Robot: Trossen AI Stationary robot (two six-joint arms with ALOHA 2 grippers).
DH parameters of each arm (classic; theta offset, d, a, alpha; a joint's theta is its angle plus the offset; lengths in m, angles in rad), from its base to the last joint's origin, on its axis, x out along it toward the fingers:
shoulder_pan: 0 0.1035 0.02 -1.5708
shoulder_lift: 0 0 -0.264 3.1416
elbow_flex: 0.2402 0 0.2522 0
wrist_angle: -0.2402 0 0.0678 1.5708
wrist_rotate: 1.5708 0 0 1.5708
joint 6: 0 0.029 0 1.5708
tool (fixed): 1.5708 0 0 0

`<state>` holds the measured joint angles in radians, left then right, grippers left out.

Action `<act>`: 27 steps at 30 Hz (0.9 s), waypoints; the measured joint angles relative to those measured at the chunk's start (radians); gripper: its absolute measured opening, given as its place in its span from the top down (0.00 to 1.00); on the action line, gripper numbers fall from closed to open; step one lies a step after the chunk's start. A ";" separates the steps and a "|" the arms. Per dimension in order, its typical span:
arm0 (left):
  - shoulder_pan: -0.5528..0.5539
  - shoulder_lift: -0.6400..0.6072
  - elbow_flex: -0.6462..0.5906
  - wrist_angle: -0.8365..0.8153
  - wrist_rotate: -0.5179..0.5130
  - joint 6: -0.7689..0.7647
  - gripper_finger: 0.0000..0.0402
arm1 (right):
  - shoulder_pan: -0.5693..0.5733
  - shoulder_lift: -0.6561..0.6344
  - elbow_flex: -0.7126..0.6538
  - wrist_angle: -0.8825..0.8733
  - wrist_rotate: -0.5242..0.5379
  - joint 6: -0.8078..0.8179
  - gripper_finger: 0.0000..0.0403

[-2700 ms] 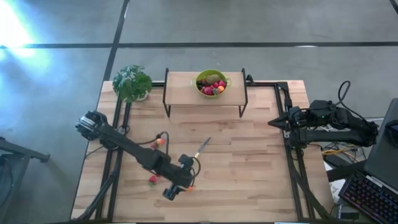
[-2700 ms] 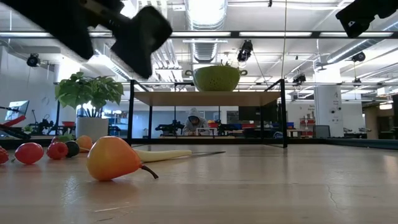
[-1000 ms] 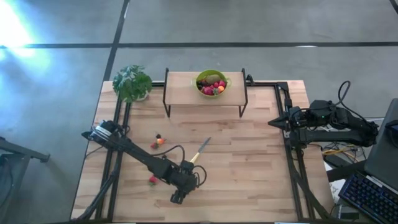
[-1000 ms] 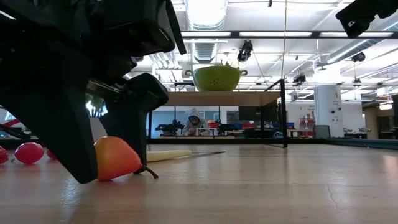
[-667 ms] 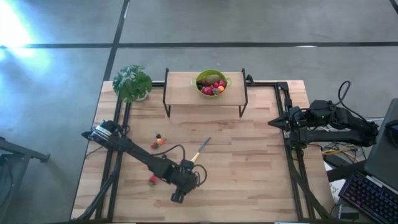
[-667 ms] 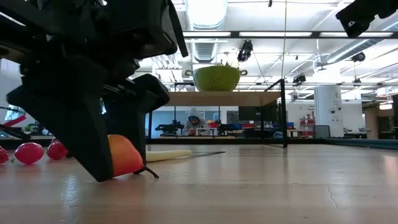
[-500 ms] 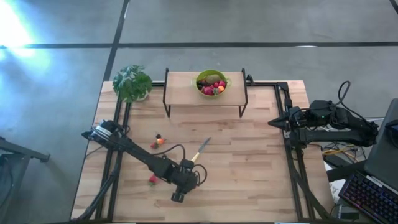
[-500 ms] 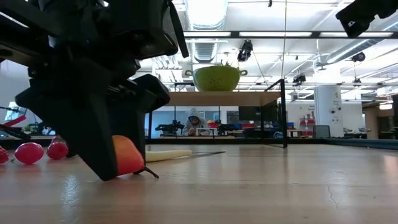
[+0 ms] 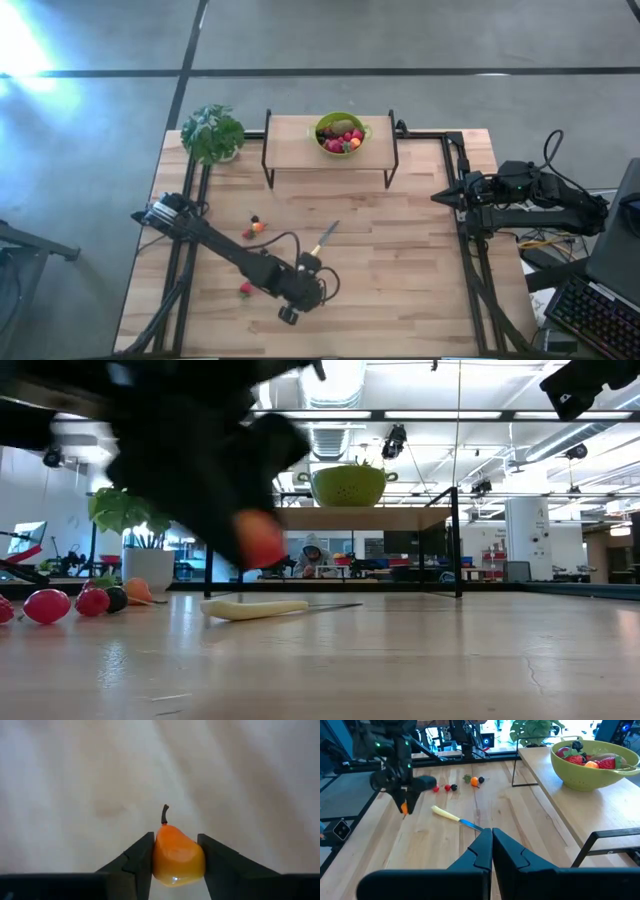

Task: Pick & Place Fruit
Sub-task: Put the pear into the strainer bowl

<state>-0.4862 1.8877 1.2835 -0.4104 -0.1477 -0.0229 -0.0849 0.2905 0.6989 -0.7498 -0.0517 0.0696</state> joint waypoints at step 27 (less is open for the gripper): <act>0.387 -0.165 0.345 -0.001 -0.307 0.410 0.65 | 0.000 0.000 0.000 0.000 0.000 0.000 0.98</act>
<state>-0.0994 1.7229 1.6287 -0.4114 -0.4550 0.3876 -0.0849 0.2905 0.6989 -0.7494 -0.0517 0.0696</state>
